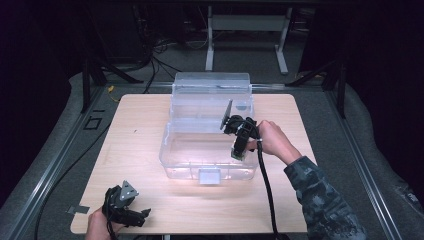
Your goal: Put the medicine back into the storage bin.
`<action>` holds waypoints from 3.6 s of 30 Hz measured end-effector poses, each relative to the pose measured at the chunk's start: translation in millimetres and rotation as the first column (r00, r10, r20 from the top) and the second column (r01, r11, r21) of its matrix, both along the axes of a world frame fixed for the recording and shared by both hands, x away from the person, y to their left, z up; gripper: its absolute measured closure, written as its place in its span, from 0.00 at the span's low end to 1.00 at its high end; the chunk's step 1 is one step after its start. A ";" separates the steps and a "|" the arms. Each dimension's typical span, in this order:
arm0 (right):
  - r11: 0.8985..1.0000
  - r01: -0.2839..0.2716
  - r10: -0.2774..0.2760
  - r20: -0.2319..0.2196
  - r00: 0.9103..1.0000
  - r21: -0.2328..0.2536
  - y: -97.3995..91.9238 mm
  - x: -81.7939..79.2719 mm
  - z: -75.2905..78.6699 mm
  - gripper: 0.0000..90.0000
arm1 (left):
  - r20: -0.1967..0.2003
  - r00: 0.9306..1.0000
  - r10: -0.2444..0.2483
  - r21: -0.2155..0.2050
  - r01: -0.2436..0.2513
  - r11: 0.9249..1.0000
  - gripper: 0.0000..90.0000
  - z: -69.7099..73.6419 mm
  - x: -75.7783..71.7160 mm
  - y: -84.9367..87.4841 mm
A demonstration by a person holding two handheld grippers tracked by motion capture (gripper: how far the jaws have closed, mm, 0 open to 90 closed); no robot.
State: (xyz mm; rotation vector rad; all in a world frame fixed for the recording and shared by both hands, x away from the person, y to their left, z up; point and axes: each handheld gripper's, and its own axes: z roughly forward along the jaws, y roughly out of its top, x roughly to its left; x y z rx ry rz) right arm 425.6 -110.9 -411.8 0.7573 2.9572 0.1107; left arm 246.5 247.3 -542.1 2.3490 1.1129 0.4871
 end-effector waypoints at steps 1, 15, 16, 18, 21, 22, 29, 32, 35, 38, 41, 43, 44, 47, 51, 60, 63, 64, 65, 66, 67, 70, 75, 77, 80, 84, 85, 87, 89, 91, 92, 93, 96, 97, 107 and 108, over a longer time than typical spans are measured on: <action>1.000 0.000 0.000 0.000 1.000 0.000 0.0 0.0 0.0 0.51 | 0.001 1.000 -0.001 0.000 0.001 1.000 0.02 -0.1 0.1 0.0; 0.998 0.034 -0.035 -0.019 0.999 -0.050 -7.3 6.6 -21.3 0.51 | 0.004 1.000 0.001 -0.009 -0.001 1.000 0.02 0.0 0.8 0.1; 0.999 0.036 -0.037 -0.045 0.998 -0.030 -8.7 7.7 -23.6 0.51 | 0.004 1.000 0.001 -0.009 -0.001 1.000 0.02 0.0 0.7 0.1; 0.999 0.049 -0.049 -0.049 0.998 -0.014 -12.0 9.3 -28.8 0.51 | 0.003 1.000 0.002 -0.009 -0.002 1.000 0.02 -0.7 0.8 0.3; 0.998 0.054 -0.055 -0.051 0.997 -0.019 -13.7 10.5 -30.1 0.51 | 0.000 1.000 -0.001 -0.007 0.001 1.000 0.02 -1.1 0.8 -0.1; 0.998 0.060 -0.061 -0.053 0.997 -0.016 -14.2 10.7 -30.6 0.51 | 0.000 1.000 -0.003 -0.005 0.003 1.000 0.02 -1.1 0.9 -0.4; 0.998 0.058 -0.059 -0.081 0.995 -0.020 -14.1 9.8 -39.1 0.51 | -0.001 1.000 -0.001 -0.008 0.001 1.000 0.02 -1.1 0.5 -1.0; 0.998 0.059 -0.062 -0.094 0.994 -0.026 -13.4 10.0 -45.8 0.51 | -0.001 1.000 -0.010 0.003 0.010 1.000 0.02 -2.1 0.8 -2.5; 0.997 0.063 -0.066 -0.102 0.993 -0.037 -13.2 10.5 -48.5 0.51 | -0.001 1.000 -0.012 0.005 0.012 1.000 0.02 -2.1 0.7 -3.1; 0.997 0.063 -0.069 -0.118 0.991 -0.055 -13.9 11.7 -49.0 0.51 | 0.001 1.000 -0.010 0.002 0.010 1.000 0.02 -1.8 0.8 -2.7; 0.996 0.069 -0.075 -0.124 0.989 -0.053 -16.2 12.8 -49.1 0.51 | 0.001 1.000 -0.011 0.006 0.011 1.000 0.02 -2.1 1.1 -2.8; 0.996 0.070 -0.077 -0.127 0.989 -0.062 -17.3 13.3 -50.1 0.51 | 0.004 1.000 -0.011 0.007 0.011 1.000 0.02 -1.9 0.9 -3.2; 0.995 0.073 -0.080 -0.131 0.988 -0.061 -17.8 13.5 -50.5 0.51 | 0.005 1.000 -0.011 0.007 0.011 1.000 0.02 -1.9 0.9 -3.2; 0.995 0.076 -0.083 -0.135 0.987 -0.057 -18.5 14.2 -51.4 0.50 | 0.003 1.000 -0.011 0.007 0.011 1.000 0.02 -1.9 1.0 -2.8; 0.996 0.084 -0.088 -0.126 0.988 -0.039 -18.3 13.9 -55.8 0.51 | 0.006 1.000 -0.013 0.014 0.013 1.000 0.02 -2.6 0.8 -3.3; 0.995 0.085 -0.091 -0.143 0.986 -0.048 -17.4 13.7 -61.3 0.50 | 0.029 0.999 -0.018 0.016 0.017 1.000 0.02 -0.5 -1.0 -4.5; 0.994 0.082 -0.092 -0.159 0.983 -0.068 -17.5 14.3 -61.9 0.50 | 0.027 0.999 -0.020 0.018 0.020 1.000 0.02 -0.5 -1.1 -4.9; 0.994 0.082 -0.092 -0.160 0.983 -0.069 -17.6 14.3 -62.4 0.50 | 0.024 1.000 -0.020 0.020 0.019 1.000 0.02 -0.9 -1.0 -4.7; 0.994 0.082 -0.092 -0.160 0.983 -0.069 -17.5 14.0 -62.8 0.50 | 0.023 1.000 -0.021 0.022 0.020 1.000 0.02 -1.1 -0.9 -4.5; 0.994 0.081 -0.092 -0.169 0.981 -0.067 -17.9 14.1 -62.6 0.50 | 0.023 1.000 -0.021 0.023 0.020 1.000 0.02 -1.0 -1.0 -4.3; 0.994 0.081 -0.092 -0.169 0.981 -0.067 -17.9 14.1 -62.6 0.50 | 0.025 0.999 -0.021 0.024 0.020 1.000 0.02 -0.7 -1.1 -4.3; 0.994 0.081 -0.093 -0.168 0.981 -0.074 -17.6 13.8 -64.1 0.50 | 0.024 0.999 -0.023 0.022 0.023 1.000 0.02 -0.4 -1.2 -4.7; 0.995 0.079 -0.089 -0.163 0.983 -0.066 -17.3 12.8 -65.6 0.50 | 0.021 0.999 -0.026 0.023 0.026 0.999 0.02 -0.6 -1.3 -5.3; 0.995 0.077 -0.087 -0.170 0.982 -0.064 -17.1 12.7 -66.3 0.50 | 0.021 0.999 -0.029 0.021 0.029 0.999 0.02 -0.2 -1.4 -5.6; 0.985 0.048 -0.081 -0.193 0.978 -0.167 -14.1 15.4 -60.9 0.50 | 0.024 0.999 -0.029 0.019 0.028 0.999 0.02 -0.5 -2.0 -7.0; 0.989 0.063 -0.084 -0.161 0.983 -0.133 -14.5 13.5 -64.4 0.50 | 0.018 0.999 -0.031 0.020 0.031 0.999 0.02 -0.6 -1.7 -6.9; 0.989 0.062 -0.083 -0.165 0.983 -0.134 -14.5 13.8 -64.7 0.50 | 0.017 0.999 -0.030 0.022 0.030 0.999 0.02 -0.7 -1.7 -7.0; 0.984 0.044 -0.081 -0.213 0.974 -0.173 -13.7 16.8 -62.3 0.50 | 0.018 0.999 -0.029 0.023 0.029 0.999 0.03 -0.5 -1.8 -6.9; 0.988 0.062 -0.087 -0.172 0.981 -0.143 -14.4 14.7 -65.9 0.50 | 0.022 0.999 -0.025 0.018 0.024 1.000 0.03 -0.6 -2.2 -7.0; 0.987 0.059 -0.084 -0.175 0.981 -0.147 -14.3 14.7 -66.3 0.50 | 0.021 0.999 -0.025 0.018 0.024 1.000 0.03 -0.7 -2.1 -7.0; 0.986 0.057 -0.084 -0.176 0.981 -0.154 -14.0 14.5 -66.2 0.50 | 0.020 0.999 -0.026 0.019 0.026 0.999 0.03 -0.8 -2.1 -7.1; 0.986 0.057 -0.084 -0.176 0.981 -0.154 -14.0 14.5 -66.2 0.50 | 0.018 0.999 -0.029 0.017 0.029 0.999 0.03 -0.7 -2.0 -7.3; 0.979 0.031 -0.077 -0.227 0.971 -0.203 -12.2 17.5 -62.5 0.49 | 0.015 0.999 -0.037 0.020 0.037 0.999 0.03 -0.2 -2.1 -8.1; 0.984 0.050 -0.081 -0.176 0.981 -0.171 -12.9 14.8 -65.7 0.49 | 0.015 0.999 -0.038 0.022 0.038 0.999 0.03 -0.2 -2.1 -8.0; 0.990 0.068 -0.087 -0.157 0.984 -0.122 -15.0 14.7 -57.9 0.48 | 0.015 0.999 -0.030 0.015 0.030 0.999 0.03 -0.7 -2.2 -7.5; 0.984 0.063 -0.083 -0.120 0.989 -0.168 -14.1 13.8 -55.3 0.48 | 0.013 0.999 -0.031 0.014 0.030 0.999 0.03 -0.7 -2.2 -7.4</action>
